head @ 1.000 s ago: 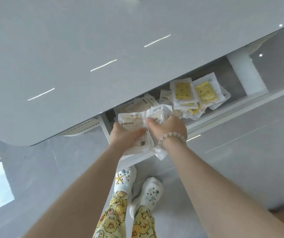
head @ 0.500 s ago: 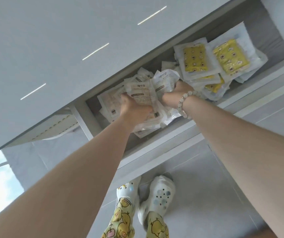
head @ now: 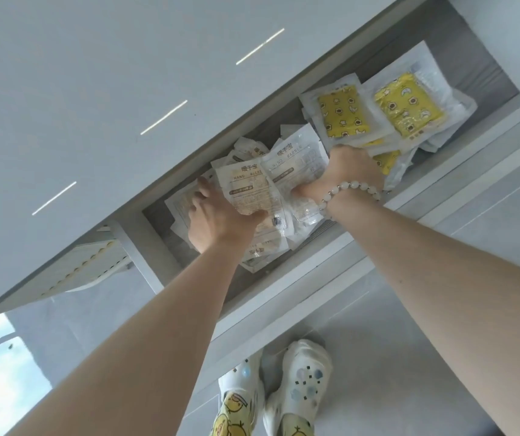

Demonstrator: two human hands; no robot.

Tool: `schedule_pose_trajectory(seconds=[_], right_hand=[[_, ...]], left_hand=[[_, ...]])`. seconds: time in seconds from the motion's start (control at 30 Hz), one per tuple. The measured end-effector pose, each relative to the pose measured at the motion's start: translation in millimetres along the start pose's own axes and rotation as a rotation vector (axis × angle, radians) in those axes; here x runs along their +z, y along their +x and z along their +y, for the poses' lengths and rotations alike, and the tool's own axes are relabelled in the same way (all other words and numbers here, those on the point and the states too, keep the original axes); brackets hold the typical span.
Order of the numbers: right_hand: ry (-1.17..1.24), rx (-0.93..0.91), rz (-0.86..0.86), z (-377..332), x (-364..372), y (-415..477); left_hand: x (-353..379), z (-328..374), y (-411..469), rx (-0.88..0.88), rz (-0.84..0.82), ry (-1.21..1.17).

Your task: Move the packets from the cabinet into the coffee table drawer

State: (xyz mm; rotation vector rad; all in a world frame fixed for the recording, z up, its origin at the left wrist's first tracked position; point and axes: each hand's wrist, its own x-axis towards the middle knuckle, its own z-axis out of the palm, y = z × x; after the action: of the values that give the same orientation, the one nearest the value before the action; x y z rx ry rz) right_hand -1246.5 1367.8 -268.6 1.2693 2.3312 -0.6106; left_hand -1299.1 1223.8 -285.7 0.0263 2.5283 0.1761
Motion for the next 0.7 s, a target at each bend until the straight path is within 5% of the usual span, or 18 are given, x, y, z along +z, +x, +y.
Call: schedule_pose_trajectory(seconds=[0.27, 0.7], right_hand=[[-0.133, -0.071, 0.144, 2.1, -10.0, -15.4], [-0.165, -0.205, 0.146, -10.0, -109.7, -66.4]], left_hand=[[12.9, 0.4, -19.1, 0.013, 0.153, 0.022], [-78.2, 20.7, -68.8, 0.280, -0.005, 0.321]])
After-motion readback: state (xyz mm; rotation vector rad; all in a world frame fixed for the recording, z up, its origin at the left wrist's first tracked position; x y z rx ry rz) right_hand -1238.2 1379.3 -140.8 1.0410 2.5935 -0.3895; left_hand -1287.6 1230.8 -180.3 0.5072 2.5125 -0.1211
